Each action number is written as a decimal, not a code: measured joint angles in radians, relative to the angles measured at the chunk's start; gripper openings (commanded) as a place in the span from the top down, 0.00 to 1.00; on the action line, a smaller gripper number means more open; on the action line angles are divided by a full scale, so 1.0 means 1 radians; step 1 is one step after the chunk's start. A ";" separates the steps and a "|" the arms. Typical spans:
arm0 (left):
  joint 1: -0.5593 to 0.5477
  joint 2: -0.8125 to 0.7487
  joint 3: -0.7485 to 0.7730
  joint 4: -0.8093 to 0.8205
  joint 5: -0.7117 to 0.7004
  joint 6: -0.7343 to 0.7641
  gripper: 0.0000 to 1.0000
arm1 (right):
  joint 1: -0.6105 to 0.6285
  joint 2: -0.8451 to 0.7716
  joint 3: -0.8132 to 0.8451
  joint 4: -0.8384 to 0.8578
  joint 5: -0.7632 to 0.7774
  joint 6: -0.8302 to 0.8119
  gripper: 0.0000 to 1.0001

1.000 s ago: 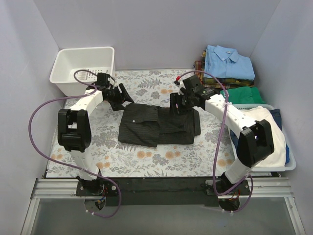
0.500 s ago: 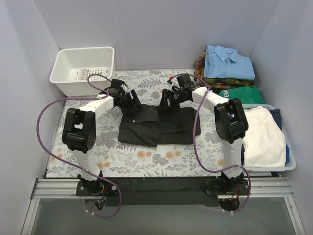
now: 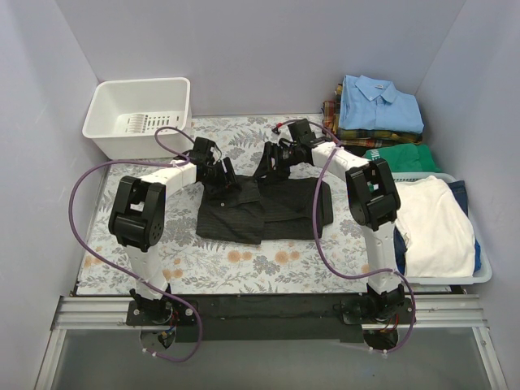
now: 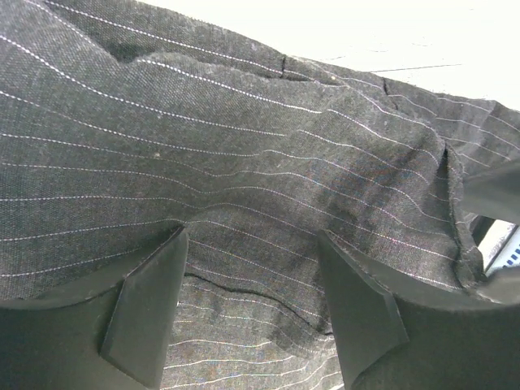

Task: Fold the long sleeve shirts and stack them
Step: Fold the shirt

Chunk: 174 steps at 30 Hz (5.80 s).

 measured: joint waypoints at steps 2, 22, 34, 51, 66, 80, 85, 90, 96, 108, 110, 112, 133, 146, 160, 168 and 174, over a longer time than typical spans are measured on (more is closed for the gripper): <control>0.000 0.000 0.000 0.000 -0.006 0.001 0.36 | 0.000 0.006 0.000 -0.015 0.007 -0.001 0.36; 0.003 0.014 -0.011 0.025 0.003 -0.005 0.36 | 0.000 0.089 0.108 -0.057 0.045 -0.018 0.35; 0.004 0.014 -0.011 0.027 0.015 0.012 0.36 | 0.025 0.135 0.145 0.170 -0.177 0.108 0.36; 0.004 0.014 0.001 0.018 0.021 0.016 0.36 | -0.033 -0.274 -0.255 0.365 0.001 0.044 0.42; -0.054 -0.214 -0.017 0.029 0.058 0.030 0.32 | -0.009 -0.304 -0.210 -0.033 0.253 -0.207 0.51; 0.130 -0.270 -0.120 -0.085 -0.120 -0.009 0.31 | 0.214 -0.285 -0.064 -0.152 0.270 -0.320 0.71; 0.128 -0.270 -0.186 -0.098 -0.114 0.002 0.31 | 0.201 -0.190 -0.037 -0.166 0.282 -0.301 0.78; 0.128 -0.270 -0.257 -0.094 -0.110 0.004 0.31 | 0.187 -0.107 -0.036 -0.203 0.311 -0.285 0.80; 0.141 -0.270 -0.295 -0.076 -0.129 0.001 0.29 | 0.168 -0.021 -0.005 -0.241 0.329 -0.268 0.83; 0.164 -0.326 -0.291 -0.006 -0.095 0.037 0.27 | 0.129 0.033 0.021 -0.271 0.307 -0.209 0.85; 0.164 -0.311 -0.290 0.016 -0.051 0.050 0.27 | 0.129 0.033 0.019 -0.270 0.305 -0.209 0.84; 0.164 -0.283 -0.290 0.036 -0.017 0.057 0.27 | 0.128 0.033 0.019 -0.270 0.302 -0.209 0.84; 0.215 -0.117 -0.290 0.233 0.097 0.057 1.00 | 0.123 0.042 0.024 -0.277 0.272 -0.193 0.85; 0.206 -0.191 -0.187 0.074 0.045 0.072 1.00 | 0.129 0.007 0.038 -0.349 0.389 -0.216 0.71; 0.209 -0.266 -0.111 -0.011 0.013 0.113 1.00 | 0.124 -0.097 0.233 -0.392 0.504 -0.232 0.63; 0.209 -0.266 -0.111 -0.024 0.011 0.113 1.00 | 0.136 0.022 0.331 -0.346 0.381 -0.210 0.83; 0.209 -0.266 -0.111 -0.033 0.004 0.116 1.00 | 0.136 0.150 0.264 -0.362 0.367 -0.185 0.88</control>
